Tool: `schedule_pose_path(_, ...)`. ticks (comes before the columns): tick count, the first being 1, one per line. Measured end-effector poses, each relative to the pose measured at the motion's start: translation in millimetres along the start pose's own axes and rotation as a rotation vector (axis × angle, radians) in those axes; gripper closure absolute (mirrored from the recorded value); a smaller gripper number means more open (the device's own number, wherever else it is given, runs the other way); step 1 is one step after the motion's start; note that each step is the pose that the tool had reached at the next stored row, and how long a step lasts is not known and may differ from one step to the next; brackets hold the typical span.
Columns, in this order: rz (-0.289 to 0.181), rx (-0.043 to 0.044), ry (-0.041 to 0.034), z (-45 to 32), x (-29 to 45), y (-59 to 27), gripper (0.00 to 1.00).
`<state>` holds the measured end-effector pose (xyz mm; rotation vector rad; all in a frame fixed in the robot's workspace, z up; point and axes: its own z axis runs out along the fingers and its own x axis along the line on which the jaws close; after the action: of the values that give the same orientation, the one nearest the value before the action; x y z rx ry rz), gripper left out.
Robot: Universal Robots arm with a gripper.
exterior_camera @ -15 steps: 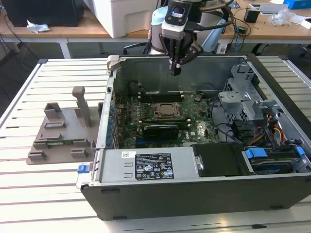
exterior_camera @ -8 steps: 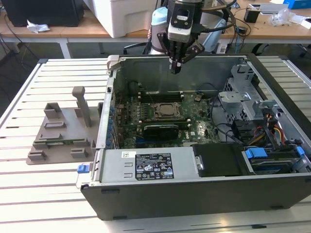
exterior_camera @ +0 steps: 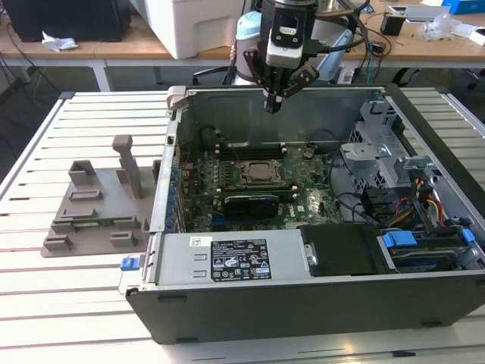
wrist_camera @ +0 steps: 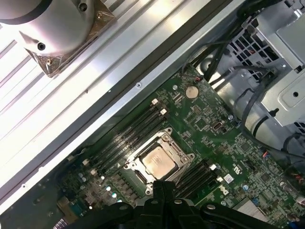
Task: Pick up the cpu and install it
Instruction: 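Install the first cpu locking lever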
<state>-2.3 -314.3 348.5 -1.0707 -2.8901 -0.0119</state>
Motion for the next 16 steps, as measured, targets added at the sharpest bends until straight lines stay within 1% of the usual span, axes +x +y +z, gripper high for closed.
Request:
schedule_pose_path(4,-0.058,0.0034,-0.0008,0.0,0.0,0.0,0.89)
schedule_pose_path(5,-0.084,0.0049,-0.0011,0.0,0.0,0.0,0.89)
schedule_pose_path(10,-0.164,0.0096,-0.0022,0.0,0.0,0.0,0.89)
schedule_pose_path(11,-0.19,0.0103,-0.002,0.0,0.0,0.0,0.89)
schedule_pose_path(12,-0.202,0.0097,-0.0011,0.0,0.0,0.0,0.89)
schedule_pose_path(13,-0.23,0.0056,0.0025,0.0,0.0,0.0,0.89)
schedule_pose_path(15,-0.267,0.0005,0.0071,0.0,0.0,0.0,0.89)
schedule_pose_path(16,-0.303,0.001,0.0081,0.0,0.1,0.0,0.89)
